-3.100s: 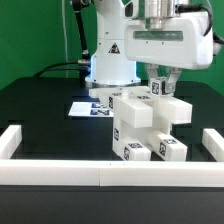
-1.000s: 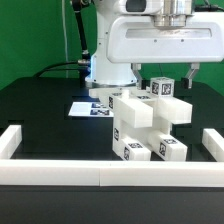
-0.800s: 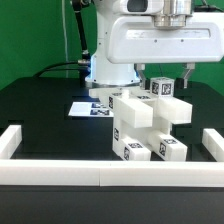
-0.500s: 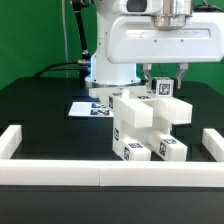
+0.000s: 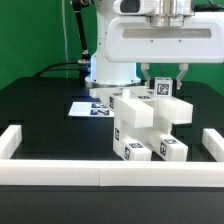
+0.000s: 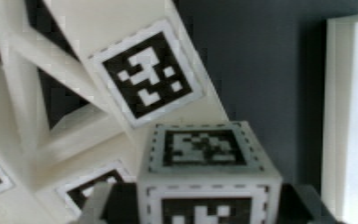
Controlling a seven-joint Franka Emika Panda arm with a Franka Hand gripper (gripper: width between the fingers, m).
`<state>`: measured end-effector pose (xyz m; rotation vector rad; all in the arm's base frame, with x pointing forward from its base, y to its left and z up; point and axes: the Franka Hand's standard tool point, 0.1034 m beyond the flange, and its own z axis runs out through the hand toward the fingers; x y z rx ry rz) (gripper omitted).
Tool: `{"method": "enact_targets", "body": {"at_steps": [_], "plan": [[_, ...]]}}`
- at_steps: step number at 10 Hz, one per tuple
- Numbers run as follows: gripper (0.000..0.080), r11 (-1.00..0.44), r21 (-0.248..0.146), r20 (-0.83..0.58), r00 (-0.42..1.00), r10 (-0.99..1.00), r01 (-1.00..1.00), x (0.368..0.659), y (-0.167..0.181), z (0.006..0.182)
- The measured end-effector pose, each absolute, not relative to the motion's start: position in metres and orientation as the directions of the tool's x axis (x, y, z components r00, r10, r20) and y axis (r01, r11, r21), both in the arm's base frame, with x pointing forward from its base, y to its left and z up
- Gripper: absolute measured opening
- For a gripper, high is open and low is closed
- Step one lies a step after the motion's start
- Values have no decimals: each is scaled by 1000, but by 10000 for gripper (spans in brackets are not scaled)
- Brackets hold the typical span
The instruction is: Assemble chair
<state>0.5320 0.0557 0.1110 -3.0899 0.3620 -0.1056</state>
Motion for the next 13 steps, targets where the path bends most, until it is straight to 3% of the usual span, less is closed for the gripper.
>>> {"method": "enact_targets", "body": {"at_steps": [8, 13], "plan": [[287, -752, -64, 38, 751, -659, -656, 532, 57, 111], [287, -508, -75, 14, 509, -861, -858, 532, 58, 111]]}}
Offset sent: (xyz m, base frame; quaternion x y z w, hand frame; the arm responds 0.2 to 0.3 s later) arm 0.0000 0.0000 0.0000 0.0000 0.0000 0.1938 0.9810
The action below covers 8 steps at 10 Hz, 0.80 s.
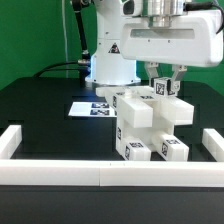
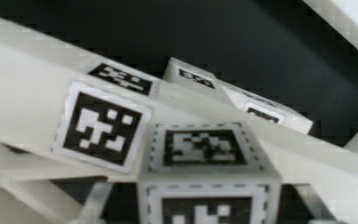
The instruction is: Assemble chair
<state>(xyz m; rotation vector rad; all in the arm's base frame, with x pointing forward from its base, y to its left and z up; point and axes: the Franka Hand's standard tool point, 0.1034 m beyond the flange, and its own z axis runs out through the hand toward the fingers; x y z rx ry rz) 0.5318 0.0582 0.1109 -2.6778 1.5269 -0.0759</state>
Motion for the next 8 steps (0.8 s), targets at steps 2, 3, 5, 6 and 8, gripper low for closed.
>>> {"method": "enact_targets", "body": {"at_steps": [2, 3, 5, 6, 8], "plan": [[287, -418, -79, 2, 420, -908, -905, 532, 59, 111], [287, -357, -79, -4, 358, -934, -931, 532, 60, 111], [287, -300, -78, -9, 302, -953, -951, 532, 61, 111], [287, -339, -78, -5, 340, -940, -938, 532, 60, 111], [517, -395, -74, -3, 396, -918, -916, 532, 60, 110]]}}
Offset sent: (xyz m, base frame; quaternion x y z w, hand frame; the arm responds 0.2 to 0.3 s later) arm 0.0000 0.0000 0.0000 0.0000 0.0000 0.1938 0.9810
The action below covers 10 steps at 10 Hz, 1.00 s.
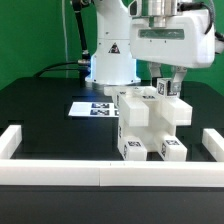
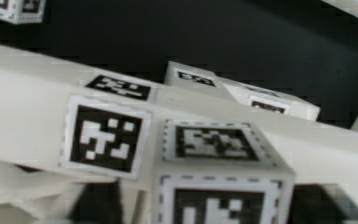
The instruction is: Assemble chair
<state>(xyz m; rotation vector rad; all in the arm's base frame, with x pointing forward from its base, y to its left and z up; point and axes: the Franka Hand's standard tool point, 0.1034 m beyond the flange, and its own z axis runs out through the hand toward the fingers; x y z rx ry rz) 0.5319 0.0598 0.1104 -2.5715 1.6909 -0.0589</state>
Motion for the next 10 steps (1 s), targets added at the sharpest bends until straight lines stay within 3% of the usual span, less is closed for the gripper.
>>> {"method": "enact_targets", "body": {"at_steps": [1, 2, 3, 5, 10], "plan": [[517, -458, -73, 4, 459, -888, -886, 532, 60, 110], [626, -538, -72, 11, 539, -842, -840, 532, 60, 111], [642, -583, -71, 15, 583, -812, -810, 532, 61, 111], [648, -730, -67, 29, 730, -683, -680, 532, 62, 110], [649, -934, -52, 51, 933, -357, -354, 531, 64, 110]]}}
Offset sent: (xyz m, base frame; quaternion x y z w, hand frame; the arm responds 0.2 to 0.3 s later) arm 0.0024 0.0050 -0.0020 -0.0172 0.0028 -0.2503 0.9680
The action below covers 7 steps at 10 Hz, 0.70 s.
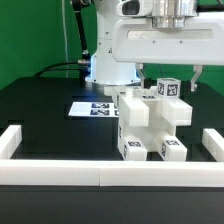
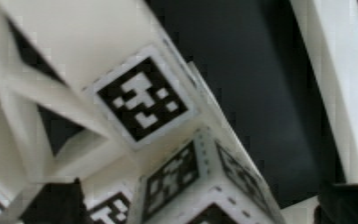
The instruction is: Assemble chair
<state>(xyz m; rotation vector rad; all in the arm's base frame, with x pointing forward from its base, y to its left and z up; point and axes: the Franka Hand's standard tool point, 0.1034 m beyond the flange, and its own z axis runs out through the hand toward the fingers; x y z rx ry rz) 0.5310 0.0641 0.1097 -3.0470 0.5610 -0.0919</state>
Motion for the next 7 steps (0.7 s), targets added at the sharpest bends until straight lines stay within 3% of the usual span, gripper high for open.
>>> {"method": "enact_targets", "body": {"at_steps": [7], "plan": [[649, -999, -18, 65, 997, 43, 44, 531, 62, 109]]}}
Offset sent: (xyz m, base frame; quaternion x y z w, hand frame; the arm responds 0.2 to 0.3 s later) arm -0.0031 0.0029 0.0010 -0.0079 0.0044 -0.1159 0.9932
